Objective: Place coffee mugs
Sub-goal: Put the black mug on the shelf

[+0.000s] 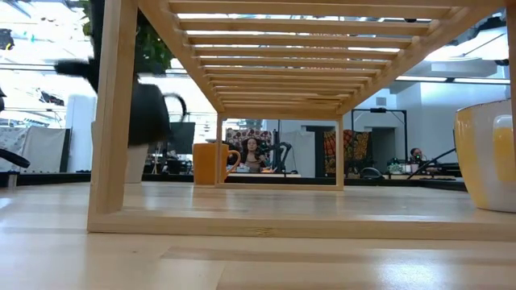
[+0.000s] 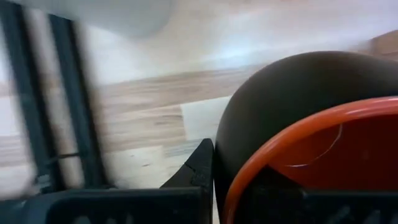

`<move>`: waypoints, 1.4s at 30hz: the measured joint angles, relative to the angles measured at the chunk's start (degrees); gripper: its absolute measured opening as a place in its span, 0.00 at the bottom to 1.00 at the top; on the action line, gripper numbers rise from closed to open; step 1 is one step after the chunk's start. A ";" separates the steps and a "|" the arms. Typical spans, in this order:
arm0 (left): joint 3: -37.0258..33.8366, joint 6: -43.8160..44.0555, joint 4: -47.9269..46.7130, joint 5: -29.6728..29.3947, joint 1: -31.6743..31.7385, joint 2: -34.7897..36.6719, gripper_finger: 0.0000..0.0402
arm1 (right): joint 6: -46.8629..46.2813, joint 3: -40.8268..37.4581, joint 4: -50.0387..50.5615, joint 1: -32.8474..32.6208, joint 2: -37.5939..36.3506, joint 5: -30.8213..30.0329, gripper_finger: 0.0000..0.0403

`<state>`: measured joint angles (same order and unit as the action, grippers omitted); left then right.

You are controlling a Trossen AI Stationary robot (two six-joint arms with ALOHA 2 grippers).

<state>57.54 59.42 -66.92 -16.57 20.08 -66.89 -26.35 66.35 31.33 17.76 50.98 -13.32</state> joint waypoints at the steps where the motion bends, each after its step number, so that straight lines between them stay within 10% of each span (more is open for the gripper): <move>1: 2.20 -0.41 -2.27 -0.20 -0.02 1.07 0.01 | 0.00 0.00 0.00 0.00 0.00 0.00 0.52; 8: 21.24 -7.28 -7.60 -0.71 -2.50 -0.80 0.01 | -0.18 0.00 0.00 0.00 0.00 0.00 0.52; 22: 59.72 -25.84 -12.44 -4.57 -9.98 -31.40 0.01 | -0.20 0.00 0.05 0.00 0.86 -0.02 0.52; 42: 64.23 -32.94 -13.61 -3.54 -9.94 -43.62 0.08 | -0.20 0.00 -0.30 -0.04 4.48 -0.07 0.52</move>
<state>121.77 26.48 -80.53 -20.12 10.13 -110.51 -26.55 66.35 31.04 17.72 55.46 -13.39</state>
